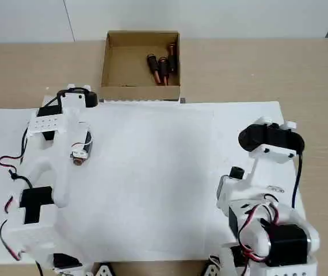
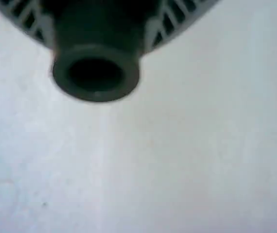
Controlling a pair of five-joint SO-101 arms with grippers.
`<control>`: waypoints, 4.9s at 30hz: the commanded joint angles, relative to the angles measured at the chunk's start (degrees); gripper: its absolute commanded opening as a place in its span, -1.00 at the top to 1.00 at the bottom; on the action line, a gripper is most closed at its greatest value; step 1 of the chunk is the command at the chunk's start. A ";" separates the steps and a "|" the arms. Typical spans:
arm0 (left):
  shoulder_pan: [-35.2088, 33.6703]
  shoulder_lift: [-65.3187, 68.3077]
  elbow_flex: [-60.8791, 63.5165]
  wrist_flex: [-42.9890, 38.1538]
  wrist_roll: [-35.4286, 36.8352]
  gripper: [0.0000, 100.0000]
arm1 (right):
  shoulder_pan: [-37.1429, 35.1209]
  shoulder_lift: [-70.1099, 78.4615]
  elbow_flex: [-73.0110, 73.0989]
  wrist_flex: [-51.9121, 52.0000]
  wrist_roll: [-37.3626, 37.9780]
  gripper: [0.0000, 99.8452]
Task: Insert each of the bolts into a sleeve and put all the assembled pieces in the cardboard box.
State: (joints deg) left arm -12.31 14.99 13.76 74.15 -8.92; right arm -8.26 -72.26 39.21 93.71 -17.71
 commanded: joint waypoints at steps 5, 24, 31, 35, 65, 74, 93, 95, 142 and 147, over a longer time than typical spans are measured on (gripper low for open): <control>-0.18 -9.41 -1.45 -0.26 0.00 0.99 | 0.22 -0.40 -0.26 0.31 -0.53 1.00; 1.14 -21.71 -7.60 20.48 63.82 0.88 | -0.04 -0.40 -0.26 0.31 -0.62 1.00; 1.14 -21.36 -7.34 18.29 60.48 0.88 | -0.04 -0.40 -0.26 0.31 -0.62 1.00; 1.14 -21.36 -7.43 16.09 48.70 0.88 | -0.04 -0.40 -0.26 0.31 -0.62 1.00; 1.41 2.64 -9.45 14.86 12.04 0.88 | -0.04 -0.40 4.04 -0.31 -3.43 1.00; 1.32 8.53 -9.54 11.52 12.31 0.99 | -0.04 -0.40 4.04 -0.31 -3.34 1.00; 6.33 8.44 -34.15 26.20 41.76 0.99 | -0.04 -0.40 5.63 -4.00 -3.16 1.00; 6.33 8.44 -34.42 26.20 47.74 0.99 | -0.04 -0.40 5.63 -4.00 -3.16 1.00; -1.14 9.05 -34.33 24.62 98.99 0.40 | -0.04 -0.40 5.54 -4.00 -3.16 1.00; -1.32 8.53 -34.51 25.32 83.78 0.40 | -0.04 -0.40 5.54 -4.00 -3.16 1.00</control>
State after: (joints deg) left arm -13.19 24.57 -18.07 98.68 83.21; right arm -8.26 -72.26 45.19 90.90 -20.70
